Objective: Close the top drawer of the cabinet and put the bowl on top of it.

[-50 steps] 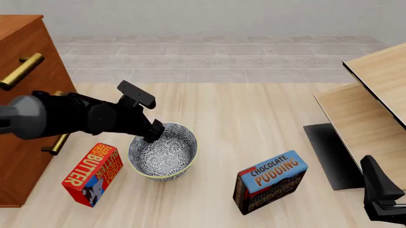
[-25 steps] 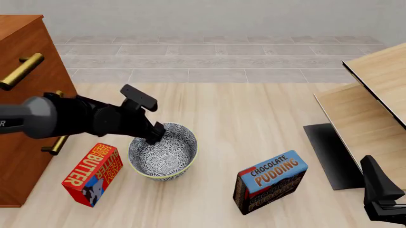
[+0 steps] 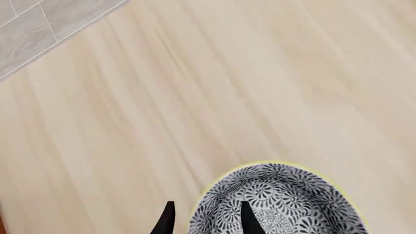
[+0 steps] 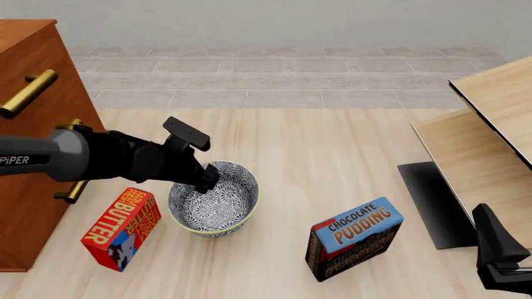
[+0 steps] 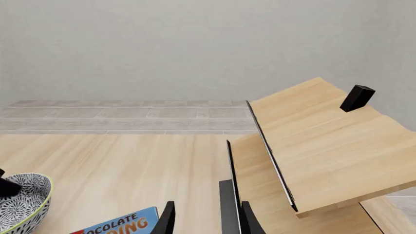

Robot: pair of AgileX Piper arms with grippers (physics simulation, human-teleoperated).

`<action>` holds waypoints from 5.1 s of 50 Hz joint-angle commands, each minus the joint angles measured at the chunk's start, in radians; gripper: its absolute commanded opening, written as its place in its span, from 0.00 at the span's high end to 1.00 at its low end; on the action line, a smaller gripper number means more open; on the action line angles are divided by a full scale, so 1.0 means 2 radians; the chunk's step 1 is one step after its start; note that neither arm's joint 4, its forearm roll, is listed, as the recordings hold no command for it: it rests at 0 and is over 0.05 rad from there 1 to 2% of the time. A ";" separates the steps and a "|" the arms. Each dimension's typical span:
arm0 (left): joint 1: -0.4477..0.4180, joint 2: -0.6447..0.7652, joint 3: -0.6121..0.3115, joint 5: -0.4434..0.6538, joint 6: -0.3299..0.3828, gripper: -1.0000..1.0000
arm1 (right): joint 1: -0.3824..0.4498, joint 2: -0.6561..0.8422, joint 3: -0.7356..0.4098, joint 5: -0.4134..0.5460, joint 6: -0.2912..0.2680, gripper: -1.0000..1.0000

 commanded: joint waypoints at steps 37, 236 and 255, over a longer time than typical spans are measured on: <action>0.006 0.023 -0.002 -0.004 0.004 1.00 | 0.000 -0.003 0.000 0.003 0.000 0.00; 0.212 -0.306 -0.381 0.487 -0.290 1.00 | 0.001 -0.008 -0.001 0.010 0.000 0.00; 0.255 -0.313 -0.352 0.465 -0.322 1.00 | 0.001 -0.008 -0.002 0.010 0.000 0.00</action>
